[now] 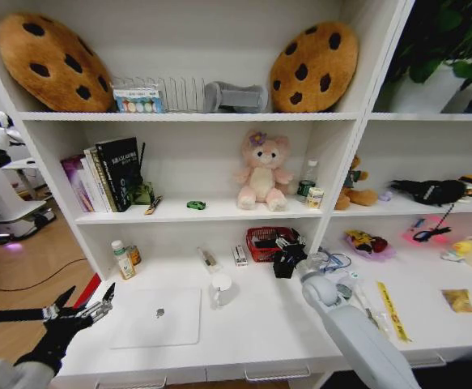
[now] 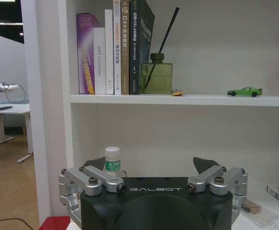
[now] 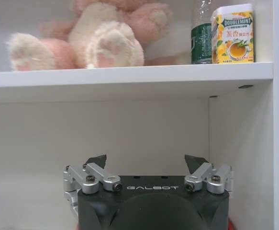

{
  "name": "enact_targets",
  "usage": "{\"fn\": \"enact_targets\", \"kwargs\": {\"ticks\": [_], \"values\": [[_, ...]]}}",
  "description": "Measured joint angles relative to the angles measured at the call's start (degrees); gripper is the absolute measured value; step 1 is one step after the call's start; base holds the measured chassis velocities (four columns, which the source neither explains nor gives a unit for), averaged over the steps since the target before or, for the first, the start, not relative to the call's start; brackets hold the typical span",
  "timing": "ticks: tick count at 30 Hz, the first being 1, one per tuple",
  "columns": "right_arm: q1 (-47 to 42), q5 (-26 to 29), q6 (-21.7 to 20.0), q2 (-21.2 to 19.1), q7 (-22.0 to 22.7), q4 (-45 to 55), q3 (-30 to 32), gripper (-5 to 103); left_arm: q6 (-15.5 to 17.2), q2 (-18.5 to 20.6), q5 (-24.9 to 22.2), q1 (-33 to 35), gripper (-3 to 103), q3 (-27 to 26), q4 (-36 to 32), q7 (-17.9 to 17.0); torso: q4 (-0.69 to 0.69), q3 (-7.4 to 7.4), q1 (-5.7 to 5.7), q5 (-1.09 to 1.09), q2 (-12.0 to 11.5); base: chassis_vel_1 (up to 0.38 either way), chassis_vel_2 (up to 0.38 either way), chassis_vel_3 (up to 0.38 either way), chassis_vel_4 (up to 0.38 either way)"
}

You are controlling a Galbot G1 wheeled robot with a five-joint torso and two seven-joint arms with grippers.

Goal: Organize the objects on the table.

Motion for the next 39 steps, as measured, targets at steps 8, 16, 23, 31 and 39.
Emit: {"fn": "enact_targets", "kwargs": {"ticks": [8, 16, 23, 31, 39], "values": [[-22.94, -4.14, 2.17, 0.52, 0.15, 15.74, 9.96, 100, 0.00, 0.00, 0.00, 0.00, 100, 0.00, 0.00, 0.00, -0.05, 0.00, 0.00, 0.00, 0.00, 0.000, 0.000, 0.000, 0.000], [-44.66, -12.08, 5.92, 6.10, -2.81, 25.35, 19.07, 100, 0.00, 0.00, 0.00, 0.00, 100, 0.00, 0.00, 0.00, -0.02, 0.00, -0.01, 0.01, 0.01, 0.000, 0.000, 0.000, 0.000], [-48.53, -14.72, 5.16, 10.33, -3.61, 26.98, 20.80, 100, 0.00, 0.00, 0.00, 0.00, 100, 0.00, 0.00, 0.00, -0.02, 0.01, -0.01, 0.01, 0.00, 0.000, 0.000, 0.000, 0.000], [-48.25, -17.32, 5.38, 14.45, -3.74, 28.81, 19.57, 100, 0.00, 0.00, 0.00, 0.00, 100, 0.00, 0.00, 0.00, -0.01, 0.01, 0.00, 0.00, 0.00, -0.022, -0.022, 0.018, 0.020], [-47.95, -19.56, 5.90, 17.11, -3.96, 28.43, 18.81, 100, 0.00, 0.00, 0.00, 0.00, 100, 0.00, 0.00, 0.00, -0.03, 0.02, 0.01, 0.03, -0.01, -0.171, -0.160, 0.145, 0.148]]}}
